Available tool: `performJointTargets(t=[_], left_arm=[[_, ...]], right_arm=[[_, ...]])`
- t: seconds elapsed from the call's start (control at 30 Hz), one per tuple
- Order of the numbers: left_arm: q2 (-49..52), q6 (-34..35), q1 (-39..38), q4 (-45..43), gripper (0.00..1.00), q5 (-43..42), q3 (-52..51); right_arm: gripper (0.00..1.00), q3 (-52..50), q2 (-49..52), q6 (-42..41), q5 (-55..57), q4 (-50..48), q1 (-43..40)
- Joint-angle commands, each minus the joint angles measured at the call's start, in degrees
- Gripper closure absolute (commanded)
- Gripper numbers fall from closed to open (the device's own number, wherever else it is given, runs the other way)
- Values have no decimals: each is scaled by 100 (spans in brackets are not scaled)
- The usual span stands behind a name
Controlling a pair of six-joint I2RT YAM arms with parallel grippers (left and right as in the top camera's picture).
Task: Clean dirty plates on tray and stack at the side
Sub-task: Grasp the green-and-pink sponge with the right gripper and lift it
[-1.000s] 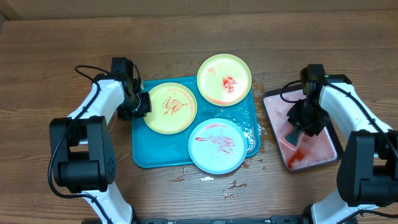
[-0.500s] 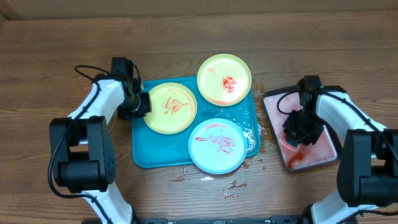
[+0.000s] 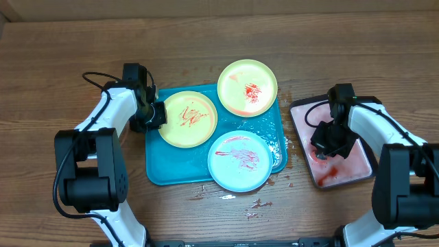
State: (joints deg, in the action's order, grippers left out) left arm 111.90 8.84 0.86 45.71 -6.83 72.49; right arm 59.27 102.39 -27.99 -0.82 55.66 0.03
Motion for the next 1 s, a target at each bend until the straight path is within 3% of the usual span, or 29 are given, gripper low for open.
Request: performJointTargets(t=[0.0, 0.1, 0.43, 0.53, 0.63, 0.9, 0.97], left_arm=[[199, -109, 22, 57, 96, 232, -107], [199, -109, 22, 74, 96, 234, -107], [199, -109, 22, 81, 96, 234, -107], [199, -109, 22, 101, 96, 234, -107], [199, -109, 22, 118, 96, 234, -107], [199, -107, 17, 138, 96, 229, -107], [199, -107, 17, 133, 95, 232, -107]], right_arm=[[77, 188, -17, 151, 74, 39, -11], [70, 315, -17, 282, 72, 114, -11], [68, 710, -17, 365, 87, 435, -11], [49, 691, -17, 229, 68, 505, -11], [48, 564, -15, 225, 66, 509, -11], [75, 393, -15, 234, 72, 275, -11], [89, 393, -15, 234, 70, 219, -11]])
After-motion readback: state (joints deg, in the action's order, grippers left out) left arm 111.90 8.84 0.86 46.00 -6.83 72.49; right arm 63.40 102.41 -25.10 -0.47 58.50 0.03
